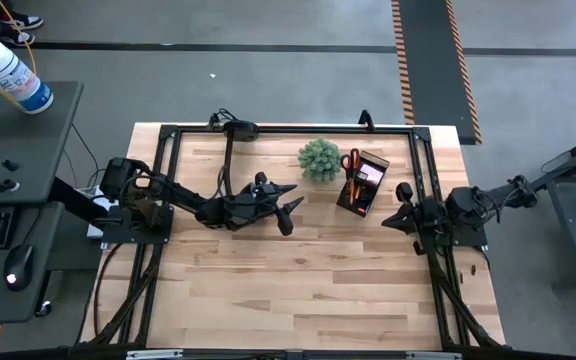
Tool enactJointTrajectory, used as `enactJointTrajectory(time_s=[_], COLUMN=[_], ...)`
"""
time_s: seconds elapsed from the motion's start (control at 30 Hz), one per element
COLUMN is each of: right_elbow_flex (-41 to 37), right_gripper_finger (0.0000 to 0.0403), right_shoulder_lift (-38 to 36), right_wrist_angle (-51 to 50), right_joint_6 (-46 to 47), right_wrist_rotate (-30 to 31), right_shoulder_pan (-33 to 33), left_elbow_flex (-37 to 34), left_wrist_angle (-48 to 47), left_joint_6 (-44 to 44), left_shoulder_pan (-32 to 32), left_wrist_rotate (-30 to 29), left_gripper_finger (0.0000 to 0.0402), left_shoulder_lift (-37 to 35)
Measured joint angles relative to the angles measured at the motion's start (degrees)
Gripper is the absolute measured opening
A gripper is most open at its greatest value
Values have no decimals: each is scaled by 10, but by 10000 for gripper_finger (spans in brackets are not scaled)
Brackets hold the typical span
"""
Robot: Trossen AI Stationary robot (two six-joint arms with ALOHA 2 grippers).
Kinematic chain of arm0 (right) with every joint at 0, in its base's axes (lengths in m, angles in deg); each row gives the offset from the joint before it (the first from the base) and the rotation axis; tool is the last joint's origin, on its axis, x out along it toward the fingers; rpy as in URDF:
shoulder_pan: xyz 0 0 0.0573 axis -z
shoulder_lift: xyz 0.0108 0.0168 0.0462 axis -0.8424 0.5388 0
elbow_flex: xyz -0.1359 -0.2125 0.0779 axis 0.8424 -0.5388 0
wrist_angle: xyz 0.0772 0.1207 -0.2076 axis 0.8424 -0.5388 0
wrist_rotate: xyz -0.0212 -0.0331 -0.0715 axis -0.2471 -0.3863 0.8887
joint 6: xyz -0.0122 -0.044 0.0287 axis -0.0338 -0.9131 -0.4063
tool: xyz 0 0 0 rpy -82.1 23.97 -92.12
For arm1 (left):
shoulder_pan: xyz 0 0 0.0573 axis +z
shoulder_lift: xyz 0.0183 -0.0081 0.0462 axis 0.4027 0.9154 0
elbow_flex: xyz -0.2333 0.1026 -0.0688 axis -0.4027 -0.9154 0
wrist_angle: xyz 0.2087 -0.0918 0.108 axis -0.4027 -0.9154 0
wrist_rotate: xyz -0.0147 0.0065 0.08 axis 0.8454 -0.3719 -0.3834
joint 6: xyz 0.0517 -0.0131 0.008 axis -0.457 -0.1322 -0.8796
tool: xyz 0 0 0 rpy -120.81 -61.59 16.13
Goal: Pick and place office supplies into organizer
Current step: Return to Home Position
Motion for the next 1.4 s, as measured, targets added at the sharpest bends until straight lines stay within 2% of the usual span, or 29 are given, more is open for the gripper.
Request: enactJointTrajectory(time_s=[0.3,0.43,0.63,0.9,1.13,1.4], right_elbow_flex=[0,-7,-70,-74,-74,-75], right_gripper_finger=[0,0,0,0,0,0], right_shoulder_lift=[0,0,0,0,0,0], right_wrist_angle=[28,44,128,147,107,64], right_joint_6=[-3,15,20,37,64,74], right_wrist_rotate=[-99,-122,-129,-171,-169,-65], right_shoulder_pan=[84,107,131,154,154,134], left_elbow_flex=[-26,-26,-26,-26,-26,-26], left_wrist_angle=[31,30,29,19,20,17], left_joint_6=[14,22,20,20,20,22], left_shoulder_pan=[0,-2,-17,-26,-26,-26], left_wrist_rotate=[-1,10,-2,-12,-17,-17], left_gripper_finger=[188,188,188,188,188,188], left_shoulder_lift=[0,0,0,0,0,0])
